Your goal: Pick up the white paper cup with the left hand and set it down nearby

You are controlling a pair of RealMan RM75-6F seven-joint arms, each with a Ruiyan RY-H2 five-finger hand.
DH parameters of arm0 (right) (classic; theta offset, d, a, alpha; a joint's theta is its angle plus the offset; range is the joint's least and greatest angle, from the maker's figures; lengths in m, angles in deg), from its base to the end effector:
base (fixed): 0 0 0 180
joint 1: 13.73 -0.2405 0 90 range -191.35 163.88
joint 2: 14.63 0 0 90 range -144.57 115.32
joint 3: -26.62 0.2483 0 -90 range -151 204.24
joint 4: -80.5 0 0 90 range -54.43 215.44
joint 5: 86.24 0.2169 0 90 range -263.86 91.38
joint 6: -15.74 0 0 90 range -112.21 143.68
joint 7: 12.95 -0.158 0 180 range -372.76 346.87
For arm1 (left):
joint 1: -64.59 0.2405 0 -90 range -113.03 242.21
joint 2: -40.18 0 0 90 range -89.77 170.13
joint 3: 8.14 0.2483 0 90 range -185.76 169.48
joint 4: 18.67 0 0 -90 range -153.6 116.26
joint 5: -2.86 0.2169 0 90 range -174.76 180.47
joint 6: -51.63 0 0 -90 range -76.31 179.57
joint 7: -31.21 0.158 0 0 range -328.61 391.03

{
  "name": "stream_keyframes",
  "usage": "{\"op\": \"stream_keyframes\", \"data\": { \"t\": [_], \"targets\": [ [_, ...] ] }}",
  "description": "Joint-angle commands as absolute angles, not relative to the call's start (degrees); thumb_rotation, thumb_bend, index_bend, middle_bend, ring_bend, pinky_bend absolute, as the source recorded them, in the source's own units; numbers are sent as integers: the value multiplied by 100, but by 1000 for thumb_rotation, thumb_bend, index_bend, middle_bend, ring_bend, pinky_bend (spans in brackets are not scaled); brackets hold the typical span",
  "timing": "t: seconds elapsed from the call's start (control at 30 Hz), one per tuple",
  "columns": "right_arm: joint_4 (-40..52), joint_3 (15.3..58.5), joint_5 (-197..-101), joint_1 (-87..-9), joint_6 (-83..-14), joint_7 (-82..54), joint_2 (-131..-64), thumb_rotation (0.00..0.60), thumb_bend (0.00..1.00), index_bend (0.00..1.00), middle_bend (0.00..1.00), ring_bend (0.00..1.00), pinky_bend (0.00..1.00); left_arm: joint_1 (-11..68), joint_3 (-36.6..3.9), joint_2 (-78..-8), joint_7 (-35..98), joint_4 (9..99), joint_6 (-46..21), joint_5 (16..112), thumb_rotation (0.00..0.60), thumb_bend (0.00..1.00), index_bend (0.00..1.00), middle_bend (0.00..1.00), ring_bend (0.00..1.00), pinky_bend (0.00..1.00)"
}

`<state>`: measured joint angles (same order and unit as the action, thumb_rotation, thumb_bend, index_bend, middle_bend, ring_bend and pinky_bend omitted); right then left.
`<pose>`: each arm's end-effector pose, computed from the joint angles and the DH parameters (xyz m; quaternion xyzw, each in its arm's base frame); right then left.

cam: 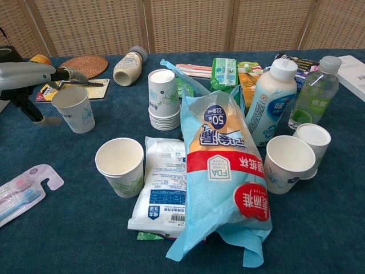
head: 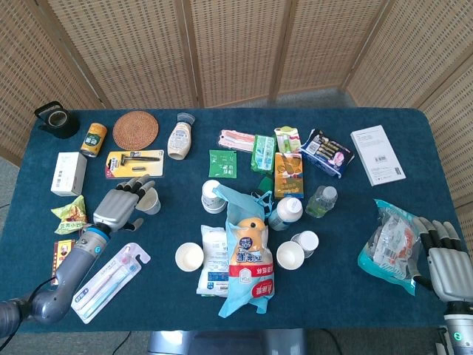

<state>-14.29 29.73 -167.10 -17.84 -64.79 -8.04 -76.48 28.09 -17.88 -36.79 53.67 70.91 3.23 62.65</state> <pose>-0.3210 -0.1904 0.1522 0.5949 -0.4088 0.3248 0.6111 -0.2049 0.3445 0.0187 -0.7468 -0.4044 -0.2762 0.4500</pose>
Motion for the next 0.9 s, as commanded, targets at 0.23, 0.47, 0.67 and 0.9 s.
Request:
{"op": "stream_keyframes", "data": {
  "t": [0.23, 0.47, 0.67, 0.9],
  "targets": [
    [-1480, 2970, -16667, -1745, -6511, -752, -7640, 600, 478, 49, 36, 0, 74, 2583, -1886, -4032, 4489, 6624, 645, 6319, 600, 389, 5, 9, 145, 313],
    [-1495, 2971, -16625, -1719, -6526, -711, -7641, 600, 479, 49, 36, 0, 74, 2569, -1829, -4007, 4086, 6521, 711, 6443, 600, 389, 26, 40, 213, 369],
    [-1521, 2975, -16618, -1724, -6516, -680, -7641, 600, 478, 51, 35, 0, 74, 2567, -1790, -3952, 3853, 6494, 695, 6552, 600, 392, 53, 63, 232, 393],
    [-1525, 2971, -16611, -1721, -6503, -689, -7647, 600, 479, 56, 35, 0, 74, 2557, -1733, -3905, 3742, 6489, 623, 6687, 600, 437, 151, 141, 314, 469]
  ]
}}
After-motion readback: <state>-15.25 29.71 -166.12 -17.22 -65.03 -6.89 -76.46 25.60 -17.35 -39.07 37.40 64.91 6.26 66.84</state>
